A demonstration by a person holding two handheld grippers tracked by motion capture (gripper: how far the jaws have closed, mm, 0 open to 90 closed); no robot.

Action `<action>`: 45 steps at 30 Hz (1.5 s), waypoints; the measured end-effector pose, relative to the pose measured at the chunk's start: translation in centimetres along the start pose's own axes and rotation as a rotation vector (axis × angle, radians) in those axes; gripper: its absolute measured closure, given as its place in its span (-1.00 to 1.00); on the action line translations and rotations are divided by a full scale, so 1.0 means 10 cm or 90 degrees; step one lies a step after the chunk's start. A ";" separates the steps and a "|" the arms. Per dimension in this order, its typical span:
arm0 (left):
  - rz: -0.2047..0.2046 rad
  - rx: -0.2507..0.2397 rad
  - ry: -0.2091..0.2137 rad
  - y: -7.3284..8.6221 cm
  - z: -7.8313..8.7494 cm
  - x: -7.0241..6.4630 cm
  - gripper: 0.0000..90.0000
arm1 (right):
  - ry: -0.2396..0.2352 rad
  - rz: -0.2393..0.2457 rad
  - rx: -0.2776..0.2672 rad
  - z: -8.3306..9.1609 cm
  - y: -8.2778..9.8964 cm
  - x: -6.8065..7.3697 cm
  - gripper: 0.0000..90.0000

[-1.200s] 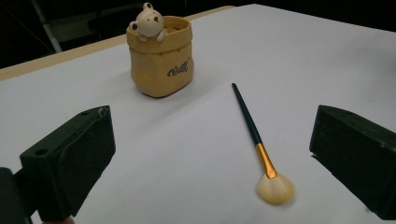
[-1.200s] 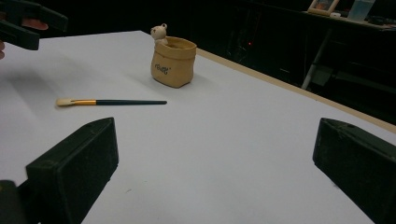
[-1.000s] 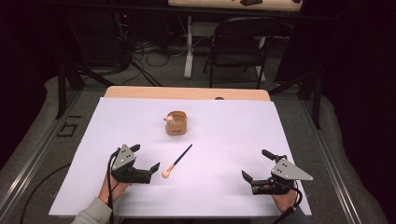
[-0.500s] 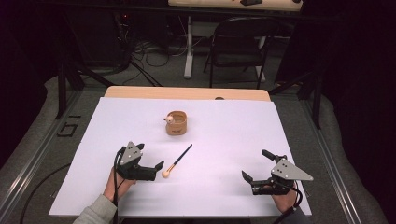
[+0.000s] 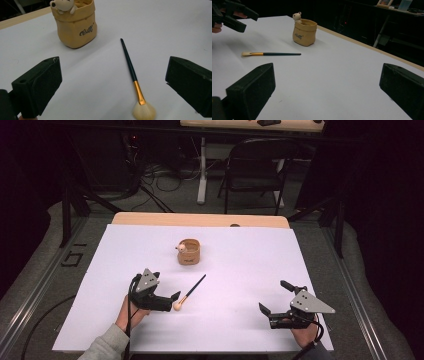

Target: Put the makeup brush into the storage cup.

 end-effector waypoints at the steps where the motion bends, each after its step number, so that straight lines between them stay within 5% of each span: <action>1: 0.001 -0.002 -0.001 -0.01 -0.01 -0.01 -0.99 | -0.001 0.000 0.000 0.00 0.00 0.00 -1.00; 27: -0.011 0.006 0.018 -0.19 -0.28 -0.13 -0.99 | 0.000 -0.003 0.003 0.00 0.00 0.00 -1.00; 45: -0.011 0.119 0.023 -0.35 -0.37 -0.16 -0.92 | -0.001 -0.002 0.002 0.00 0.00 -0.01 -1.00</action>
Point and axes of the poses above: each handheld gripper's, and its own axes: z roughly backward along the jaws, y roughly out of its underside, x roughly to its left, the point moved 3 cm from there along -z, roughly forward along the jaws, and after that the axes turned 1 degree about -x, right-handed, at the moved point
